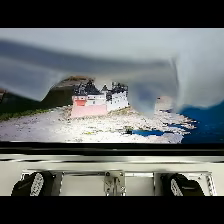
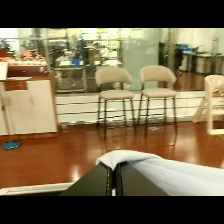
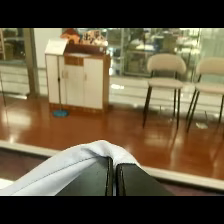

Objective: Fold the shirts.

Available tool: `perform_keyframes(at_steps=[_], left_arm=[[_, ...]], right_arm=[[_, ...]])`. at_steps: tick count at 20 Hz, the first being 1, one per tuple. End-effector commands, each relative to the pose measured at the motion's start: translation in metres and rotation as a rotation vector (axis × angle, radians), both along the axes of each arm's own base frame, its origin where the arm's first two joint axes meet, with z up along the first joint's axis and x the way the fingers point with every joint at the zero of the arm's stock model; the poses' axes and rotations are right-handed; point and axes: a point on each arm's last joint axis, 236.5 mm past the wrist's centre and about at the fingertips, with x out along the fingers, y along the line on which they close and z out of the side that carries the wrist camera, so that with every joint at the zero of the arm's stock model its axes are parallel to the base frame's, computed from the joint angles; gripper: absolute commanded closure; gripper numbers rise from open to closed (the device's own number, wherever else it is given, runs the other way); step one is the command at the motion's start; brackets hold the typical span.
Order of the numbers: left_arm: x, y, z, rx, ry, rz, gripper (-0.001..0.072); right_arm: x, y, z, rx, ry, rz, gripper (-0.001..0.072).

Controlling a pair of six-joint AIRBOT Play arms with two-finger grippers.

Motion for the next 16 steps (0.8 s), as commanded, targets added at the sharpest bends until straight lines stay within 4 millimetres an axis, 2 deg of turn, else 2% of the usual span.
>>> perform_keyframes(at_steps=[1, 4, 6, 7, 9, 11, 12, 14, 16], left_arm=[[-0.032, -0.001, -0.024, 0.008, 0.092, 0.078, 0.0664], [-0.029, 0.0, -0.042, 0.014, 0.169, 0.08, 0.0664], [-0.021, 0.004, -0.057, 0.008, 0.232, 0.08, 0.0664], [-0.014, 0.009, -0.069, 0.0, 0.277, 0.083, 0.0664], [0.007, 0.024, -0.105, -0.035, 0.404, 0.088, 0.0664], [0.037, 0.04, -0.164, -0.102, 0.588, 0.069, 0.0664], [0.053, 0.048, -0.202, -0.151, 0.694, 0.058, 0.0665], [0.082, 0.064, -0.289, -0.262, 0.919, 0.035, 0.0665], [0.11, 0.077, -0.374, -0.367, 1.102, 0.021, 0.0665]], right_arm=[[-0.032, -0.003, -0.021, -0.004, 0.09, -0.03, 0.0643], [-0.026, -0.017, -0.039, 0.019, 0.177, -0.09, 0.0643], [-0.013, -0.027, -0.06, 0.02, 0.271, -0.124, 0.0644], [-0.003, -0.032, -0.075, 0.009, 0.339, -0.14, 0.0643], [0.024, -0.04, -0.113, -0.008, 0.511, -0.162, 0.0644], [0.061, -0.045, -0.173, -0.026, 0.76, -0.151, 0.0644], [0.079, -0.047, -0.205, -0.027, 0.879, -0.143, 0.0644], [0.125, -0.047, -0.28, -0.002, 1.089, -0.124, 0.0644], [0.172, -0.037, -0.352, 0.069, 1.207, -0.074, 0.0644]])
